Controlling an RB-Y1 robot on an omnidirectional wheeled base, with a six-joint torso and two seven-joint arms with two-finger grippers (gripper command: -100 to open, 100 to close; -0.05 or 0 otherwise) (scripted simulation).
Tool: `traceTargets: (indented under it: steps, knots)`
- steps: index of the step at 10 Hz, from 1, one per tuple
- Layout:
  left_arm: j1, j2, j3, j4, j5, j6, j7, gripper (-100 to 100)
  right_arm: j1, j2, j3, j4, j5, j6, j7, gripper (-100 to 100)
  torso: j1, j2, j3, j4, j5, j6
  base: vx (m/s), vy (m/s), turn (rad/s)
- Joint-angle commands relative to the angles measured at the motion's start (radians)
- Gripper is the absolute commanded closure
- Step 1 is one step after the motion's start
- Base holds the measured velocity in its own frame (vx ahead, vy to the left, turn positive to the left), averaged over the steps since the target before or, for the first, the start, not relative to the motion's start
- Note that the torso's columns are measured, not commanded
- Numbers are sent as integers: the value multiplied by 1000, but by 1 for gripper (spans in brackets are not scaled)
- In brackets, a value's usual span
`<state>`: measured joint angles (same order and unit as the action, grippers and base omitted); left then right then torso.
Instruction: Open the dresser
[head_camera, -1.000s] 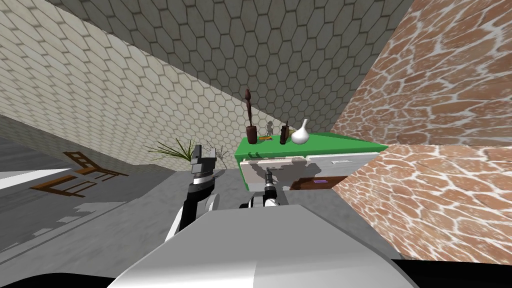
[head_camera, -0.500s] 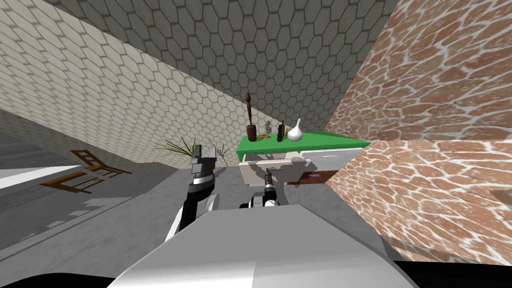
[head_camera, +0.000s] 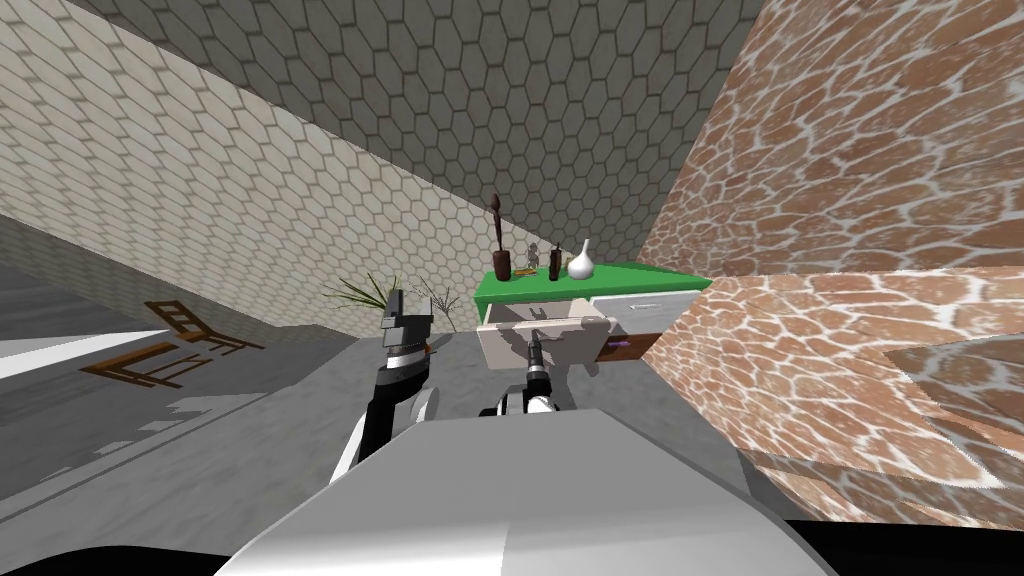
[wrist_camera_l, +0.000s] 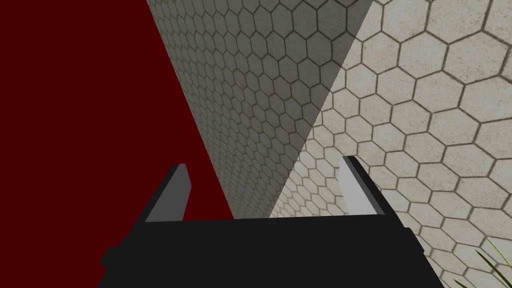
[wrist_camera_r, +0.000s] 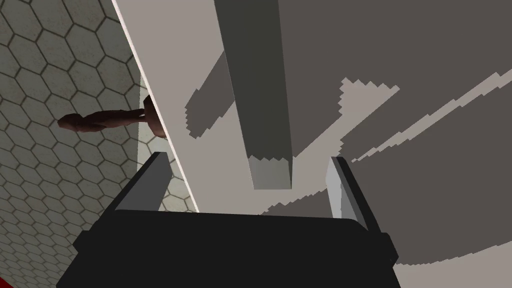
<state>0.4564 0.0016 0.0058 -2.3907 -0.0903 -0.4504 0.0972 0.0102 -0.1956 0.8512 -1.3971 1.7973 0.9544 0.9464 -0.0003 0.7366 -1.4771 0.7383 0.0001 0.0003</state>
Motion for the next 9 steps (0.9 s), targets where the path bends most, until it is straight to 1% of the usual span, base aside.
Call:
traceTargets:
  steps: [1,7,8,9]
  knots:
    - [0,0,0,0,0,0,0,0,-19,16,-22,-29,-32,-41,58,-100,0,-1,-1,-1,0,0,-32,-14,-48]
    - [0,0,0,0,0,0,0,0,-68,65,-76,-92,-112,-138,202,-100,0,8,5,7,1,1,-45,-18,-47]
    - [0,0,0,0,0,0,0,0,-59,61,-68,-68,-108,-131,181,-100,0,11,6,10,1,1,-13,-6,1]
    - [0,0,0,0,0,0,0,0,-58,61,-68,-67,-111,-136,186,0,1,10,6,7,1,1,0,0,0]
